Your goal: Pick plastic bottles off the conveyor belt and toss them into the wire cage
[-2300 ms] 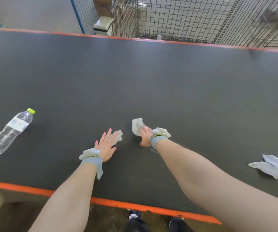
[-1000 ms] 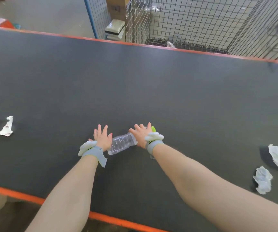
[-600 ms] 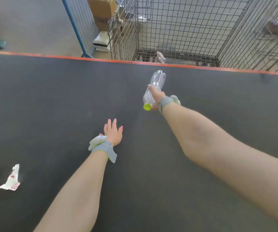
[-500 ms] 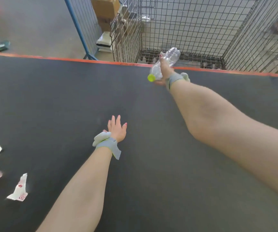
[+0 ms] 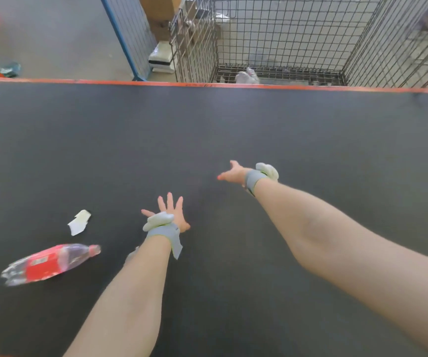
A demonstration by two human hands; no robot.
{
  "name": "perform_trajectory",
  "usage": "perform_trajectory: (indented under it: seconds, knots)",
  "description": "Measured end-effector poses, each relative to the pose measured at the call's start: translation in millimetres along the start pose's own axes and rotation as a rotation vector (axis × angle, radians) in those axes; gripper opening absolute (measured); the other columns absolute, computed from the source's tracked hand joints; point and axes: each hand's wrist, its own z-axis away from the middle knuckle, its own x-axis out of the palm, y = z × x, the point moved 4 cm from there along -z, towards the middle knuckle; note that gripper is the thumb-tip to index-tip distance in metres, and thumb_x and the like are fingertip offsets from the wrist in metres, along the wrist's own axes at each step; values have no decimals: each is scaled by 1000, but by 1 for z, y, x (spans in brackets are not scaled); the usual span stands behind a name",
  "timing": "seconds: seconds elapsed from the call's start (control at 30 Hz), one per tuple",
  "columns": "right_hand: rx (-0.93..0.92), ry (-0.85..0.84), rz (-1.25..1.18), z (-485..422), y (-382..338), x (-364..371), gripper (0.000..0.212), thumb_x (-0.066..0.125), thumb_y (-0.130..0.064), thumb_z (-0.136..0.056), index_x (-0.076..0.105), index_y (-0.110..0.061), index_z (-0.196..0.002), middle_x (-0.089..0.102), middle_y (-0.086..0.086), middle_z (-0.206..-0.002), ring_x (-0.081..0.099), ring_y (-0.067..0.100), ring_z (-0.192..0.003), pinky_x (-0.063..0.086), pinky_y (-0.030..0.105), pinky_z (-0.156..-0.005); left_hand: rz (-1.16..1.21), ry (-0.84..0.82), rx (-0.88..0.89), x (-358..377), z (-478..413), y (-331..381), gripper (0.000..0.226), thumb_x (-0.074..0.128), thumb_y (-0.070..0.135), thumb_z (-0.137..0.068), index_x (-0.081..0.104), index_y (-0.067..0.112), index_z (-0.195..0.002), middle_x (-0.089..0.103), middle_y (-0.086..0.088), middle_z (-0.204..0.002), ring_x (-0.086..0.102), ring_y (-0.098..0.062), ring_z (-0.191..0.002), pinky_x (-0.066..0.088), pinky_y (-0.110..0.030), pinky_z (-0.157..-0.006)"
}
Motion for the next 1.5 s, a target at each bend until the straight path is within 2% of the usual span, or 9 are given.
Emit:
perform_trajectory:
  seconds: [0.17,0.43,0.63,0.77,0.87,1.07,1.3,1.37,1.5]
  knots:
    - [-58,-163,281,64,30,80,112,68,-62,-77,-8,-33,-154,2,0,-163,11,30,-149,20,49,-118,75,-161,-46,64,46,-64,140,71,78,-53,-21,33,-149,-30,-3,-156,-25,-36,-143,6,-66,-114]
    - [-156,-142,347,108,54,155,119,75,-56,-73,-8,-32,-154,-2,4,-163,8,26,-150,27,47,-116,119,-7,-27,119,77,-112,144,73,76,-52,-27,34,-146,-34,-4,-154,-29,-37,-142,7,-65,-114]
    - [-140,-75,286,115,64,145,114,74,-50,-77,-7,-30,-155,5,5,-162,8,26,-149,16,46,-118,-18,18,-68,130,71,-104,98,62,14,-85,-7,36,-152,9,-5,-160,8,-30,-147,25,-59,-111]
    - [-91,-32,276,116,76,119,110,72,-49,-80,-7,-28,-155,12,7,-160,15,28,-148,19,46,-118,-11,50,-32,116,65,-73,51,48,21,-91,34,23,-140,47,-8,-133,44,-32,-125,39,-49,-103]
    - [-56,-2,243,111,82,92,108,70,-47,-82,-8,-28,-155,14,8,-159,17,28,-147,20,46,-117,248,59,17,88,63,-39,32,45,26,-95,46,12,-124,61,-14,-116,58,-36,-109,46,-40,-93]
    - [2,55,158,93,88,38,102,65,-49,-86,-8,-31,-154,11,8,-160,22,32,-145,22,46,-114,925,-38,-60,32,46,16,52,56,29,-91,43,-2,-130,57,-22,-124,58,-38,-113,50,-47,-95]
    - [33,85,39,34,85,-39,98,62,-51,-88,-6,-30,-155,12,10,-160,25,33,-144,23,45,-114,1497,-320,-34,-25,4,95,29,59,26,-93,53,6,-113,65,-14,-86,64,-27,-71,57,-38,-52]
    - [39,132,-111,11,78,-66,93,58,-53,-90,-4,-28,-155,15,11,-159,26,33,-144,22,43,-116,1553,-347,21,-56,-18,118,33,55,25,-95,51,6,-122,63,-16,-97,64,-29,-79,60,-40,-58]
    - [37,321,-522,-60,39,-149,81,49,-50,-96,3,-20,-155,17,16,-159,22,34,-145,18,43,-119,1720,-293,224,-168,-84,156,53,38,30,-104,37,-7,-141,58,-22,-121,58,-37,-111,41,-47,-106]
